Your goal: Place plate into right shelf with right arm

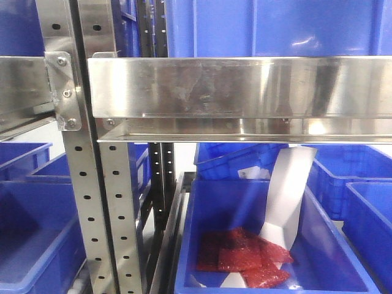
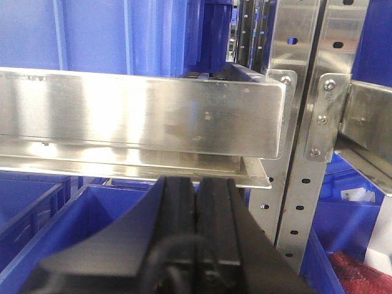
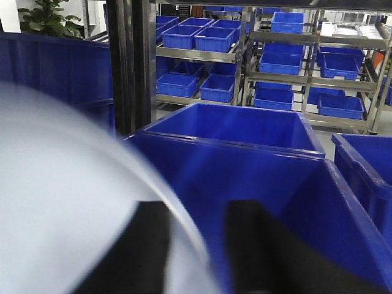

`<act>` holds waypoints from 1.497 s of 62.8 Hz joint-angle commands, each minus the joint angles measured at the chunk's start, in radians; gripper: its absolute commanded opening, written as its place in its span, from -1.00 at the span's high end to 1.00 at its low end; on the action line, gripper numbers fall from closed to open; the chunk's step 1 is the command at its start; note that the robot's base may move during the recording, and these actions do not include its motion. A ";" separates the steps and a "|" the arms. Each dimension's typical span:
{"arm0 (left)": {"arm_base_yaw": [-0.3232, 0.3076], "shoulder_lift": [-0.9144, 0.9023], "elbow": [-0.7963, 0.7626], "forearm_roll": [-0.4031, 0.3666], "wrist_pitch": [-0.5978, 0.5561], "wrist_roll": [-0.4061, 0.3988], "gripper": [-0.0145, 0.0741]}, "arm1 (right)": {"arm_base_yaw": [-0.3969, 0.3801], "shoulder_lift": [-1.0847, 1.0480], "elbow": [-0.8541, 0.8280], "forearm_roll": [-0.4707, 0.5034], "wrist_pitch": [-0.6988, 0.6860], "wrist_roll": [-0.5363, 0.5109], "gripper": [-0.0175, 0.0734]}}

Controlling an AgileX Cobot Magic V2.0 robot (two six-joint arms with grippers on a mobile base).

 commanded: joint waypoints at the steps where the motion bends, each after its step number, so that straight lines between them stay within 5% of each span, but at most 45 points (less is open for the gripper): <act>1: -0.002 -0.010 0.010 -0.008 -0.090 -0.007 0.96 | -0.001 -0.035 -0.041 -0.005 -0.103 0.000 -0.60; 13: -0.002 -0.010 0.010 -0.008 -0.090 -0.007 0.96 | -0.005 -0.055 -0.041 0.043 -0.107 0.001 -0.44; 34: -0.002 -0.010 0.010 -0.008 -0.090 -0.007 0.96 | -0.082 -0.143 -0.039 0.061 -0.097 0.001 0.53; 47: -0.002 -0.010 0.010 -0.008 -0.090 -0.007 0.96 | -0.127 -0.230 0.054 0.055 -0.075 0.000 0.50; 64: -0.002 -0.010 0.010 -0.008 -0.090 -0.007 0.96 | -0.127 -0.473 0.400 0.032 -0.105 0.000 0.50; 94: -0.002 -0.010 0.010 -0.008 -0.090 -0.007 0.96 | -0.127 -1.176 0.974 0.032 -0.005 0.000 0.50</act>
